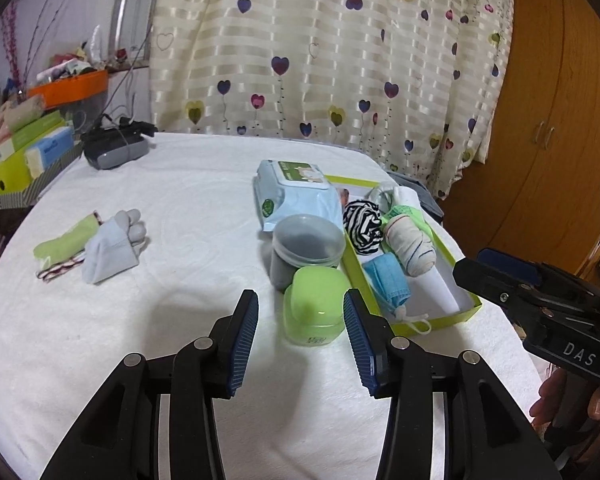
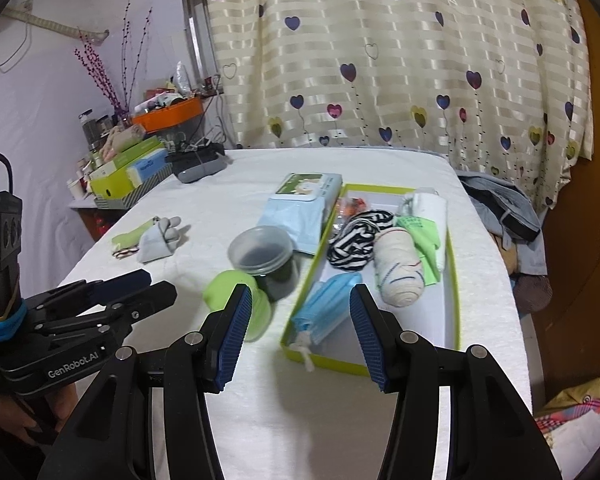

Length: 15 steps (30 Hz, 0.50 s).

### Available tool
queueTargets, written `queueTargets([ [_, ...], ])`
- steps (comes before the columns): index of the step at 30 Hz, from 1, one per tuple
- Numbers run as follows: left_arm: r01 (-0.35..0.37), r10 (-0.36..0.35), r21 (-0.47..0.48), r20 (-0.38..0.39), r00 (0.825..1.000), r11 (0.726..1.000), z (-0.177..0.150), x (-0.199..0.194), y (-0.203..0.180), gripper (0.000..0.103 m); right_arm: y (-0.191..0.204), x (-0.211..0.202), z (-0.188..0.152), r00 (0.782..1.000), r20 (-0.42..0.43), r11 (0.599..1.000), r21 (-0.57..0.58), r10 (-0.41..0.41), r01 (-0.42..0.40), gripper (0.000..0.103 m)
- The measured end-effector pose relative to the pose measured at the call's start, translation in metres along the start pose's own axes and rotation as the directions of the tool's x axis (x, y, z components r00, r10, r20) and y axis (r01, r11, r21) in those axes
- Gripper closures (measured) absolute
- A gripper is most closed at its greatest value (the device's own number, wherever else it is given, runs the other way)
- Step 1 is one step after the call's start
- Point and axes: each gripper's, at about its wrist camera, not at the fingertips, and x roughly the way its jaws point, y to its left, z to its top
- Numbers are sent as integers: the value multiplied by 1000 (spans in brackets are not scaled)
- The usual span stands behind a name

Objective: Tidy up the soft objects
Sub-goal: 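Withdraw both grippers from the box toward the green towel and grey sock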

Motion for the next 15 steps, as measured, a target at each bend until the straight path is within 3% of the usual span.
queueTargets([
  [6, -12, 12, -20, -4, 1000, 1000, -2, 0, 16, 60, 18, 5, 2, 999, -6, 999, -32, 38, -38, 51],
  [15, -92, 92, -106, -6, 996, 990, -7, -5, 74, 60, 64, 28, 12, 992, -37, 986, -107, 122, -125, 51],
])
